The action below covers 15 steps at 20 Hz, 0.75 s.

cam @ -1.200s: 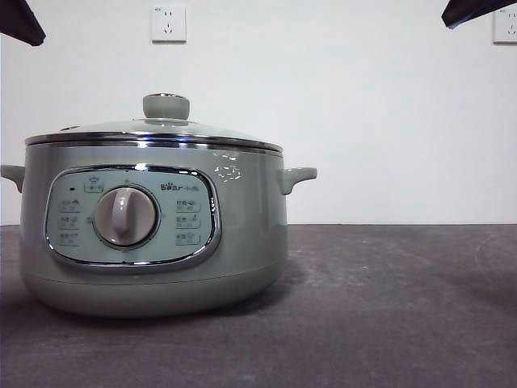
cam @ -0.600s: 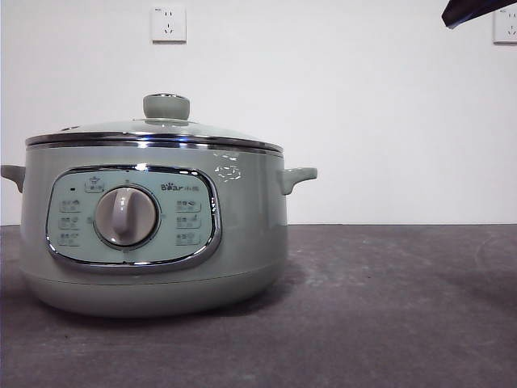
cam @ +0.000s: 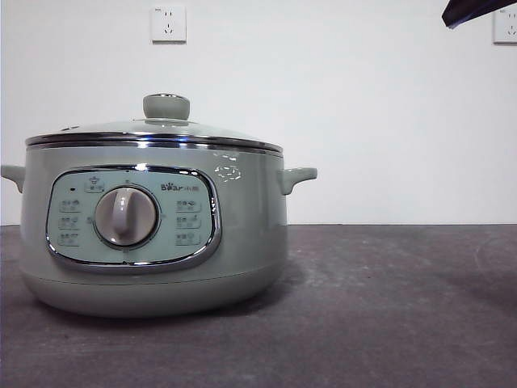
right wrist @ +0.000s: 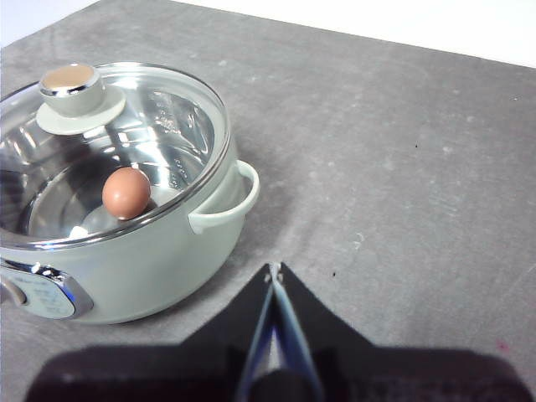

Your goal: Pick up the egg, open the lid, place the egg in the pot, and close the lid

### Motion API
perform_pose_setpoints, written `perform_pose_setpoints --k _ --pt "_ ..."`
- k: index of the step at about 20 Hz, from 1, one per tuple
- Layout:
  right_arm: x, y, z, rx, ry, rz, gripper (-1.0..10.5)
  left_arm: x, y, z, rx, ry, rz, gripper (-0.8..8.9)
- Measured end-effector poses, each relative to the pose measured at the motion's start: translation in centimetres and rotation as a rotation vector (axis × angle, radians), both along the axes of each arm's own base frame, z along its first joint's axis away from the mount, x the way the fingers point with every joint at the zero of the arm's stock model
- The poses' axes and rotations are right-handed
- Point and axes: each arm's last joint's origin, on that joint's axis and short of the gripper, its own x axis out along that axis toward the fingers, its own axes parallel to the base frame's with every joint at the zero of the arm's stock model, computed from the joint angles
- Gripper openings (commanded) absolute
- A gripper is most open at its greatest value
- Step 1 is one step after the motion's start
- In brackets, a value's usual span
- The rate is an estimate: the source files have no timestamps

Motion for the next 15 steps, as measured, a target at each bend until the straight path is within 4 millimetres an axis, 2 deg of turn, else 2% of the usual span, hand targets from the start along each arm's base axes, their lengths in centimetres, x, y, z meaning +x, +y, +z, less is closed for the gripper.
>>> perform_pose_setpoints --k 4,15 --pt "0.0 0.0 0.0 0.0 0.0 0.0 0.0 0.15 0.02 -1.25 0.0 0.05 0.002 -0.03" --pt "0.0 0.0 0.0 0.0 0.0 0.0 0.0 0.14 0.03 -1.25 -0.001 0.05 0.004 -0.03"
